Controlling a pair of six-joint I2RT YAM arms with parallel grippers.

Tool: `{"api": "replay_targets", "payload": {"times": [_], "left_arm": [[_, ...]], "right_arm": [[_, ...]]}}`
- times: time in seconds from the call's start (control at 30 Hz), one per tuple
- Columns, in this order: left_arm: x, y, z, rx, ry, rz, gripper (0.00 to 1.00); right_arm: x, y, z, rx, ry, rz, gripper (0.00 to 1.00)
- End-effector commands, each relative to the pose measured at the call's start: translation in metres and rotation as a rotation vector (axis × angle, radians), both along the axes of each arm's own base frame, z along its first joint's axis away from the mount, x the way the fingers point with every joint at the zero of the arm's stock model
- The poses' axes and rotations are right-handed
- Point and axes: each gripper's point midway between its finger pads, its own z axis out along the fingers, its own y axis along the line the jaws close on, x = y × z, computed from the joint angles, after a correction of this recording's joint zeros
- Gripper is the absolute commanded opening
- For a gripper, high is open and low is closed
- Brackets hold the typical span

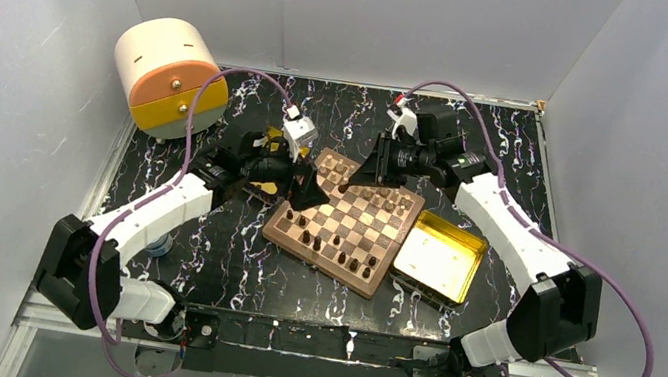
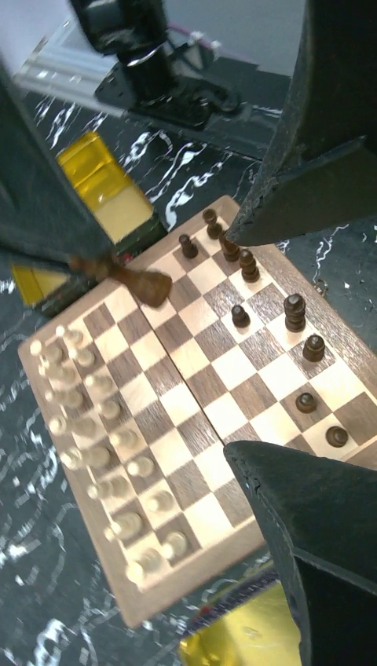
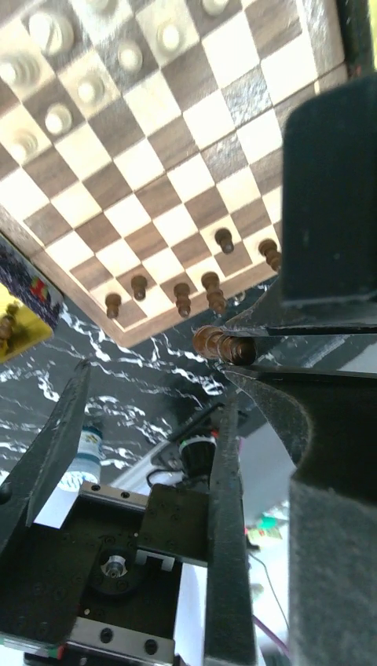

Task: Set up the chess pieces on the board
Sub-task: Place the chess piece on the chessboard.

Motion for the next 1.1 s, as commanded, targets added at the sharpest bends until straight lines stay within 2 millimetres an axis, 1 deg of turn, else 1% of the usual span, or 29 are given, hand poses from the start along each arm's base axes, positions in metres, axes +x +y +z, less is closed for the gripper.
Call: {"api": "replay_targets", "payload": {"times": [0.0,0.03,0.1,0.17,0.27,0.33,0.47,0.57,0.7,0.8,0.93,1.07], "left_arm": [[0.026,0.02,0.002,0.022,0.051,0.258,0.91],[0.034,0.027,-0.002,0.047,0.065,0.315,0.91],[0.045,0.037,-0.01,0.103,0.115,0.373,0.92],[0.059,0.049,-0.013,0.112,0.18,0.433,0.92],[0.078,0.07,-0.019,0.008,0.319,0.511,0.92],[0.09,0.085,-0.024,-0.038,0.375,0.557,0.92],[0.105,0.114,-0.041,0.002,0.415,0.677,0.92],[0.109,0.128,-0.043,0.023,0.398,0.725,0.92],[0.106,0.14,-0.046,0.047,0.366,0.773,0.92],[0.102,0.144,-0.054,0.067,0.369,0.787,0.92],[0.098,0.145,-0.062,0.086,0.366,0.774,0.92],[0.095,0.147,-0.066,0.101,0.359,0.767,0.92]], "right_arm": [[0.009,-0.023,0.007,-0.087,-0.144,-0.075,0.07],[0.009,-0.026,0.005,-0.107,-0.158,-0.08,0.07],[0.009,-0.031,0.0,-0.161,-0.201,-0.09,0.08],[0.005,-0.032,-0.002,-0.213,-0.254,-0.089,0.08],[-0.004,-0.029,-0.006,-0.277,-0.316,-0.075,0.09],[-0.012,-0.025,-0.011,-0.317,-0.34,-0.057,0.1],[-0.033,-0.011,-0.027,-0.372,-0.361,0.007,0.11],[-0.047,-0.003,-0.041,-0.43,-0.37,0.025,0.11],[-0.058,0.005,-0.049,-0.449,-0.413,0.023,0.1],[-0.067,0.011,-0.056,-0.443,-0.417,0.039,0.11],[-0.081,0.017,-0.073,-0.48,-0.403,0.065,0.11],[-0.087,0.022,-0.085,-0.515,-0.405,0.073,0.12]]}}
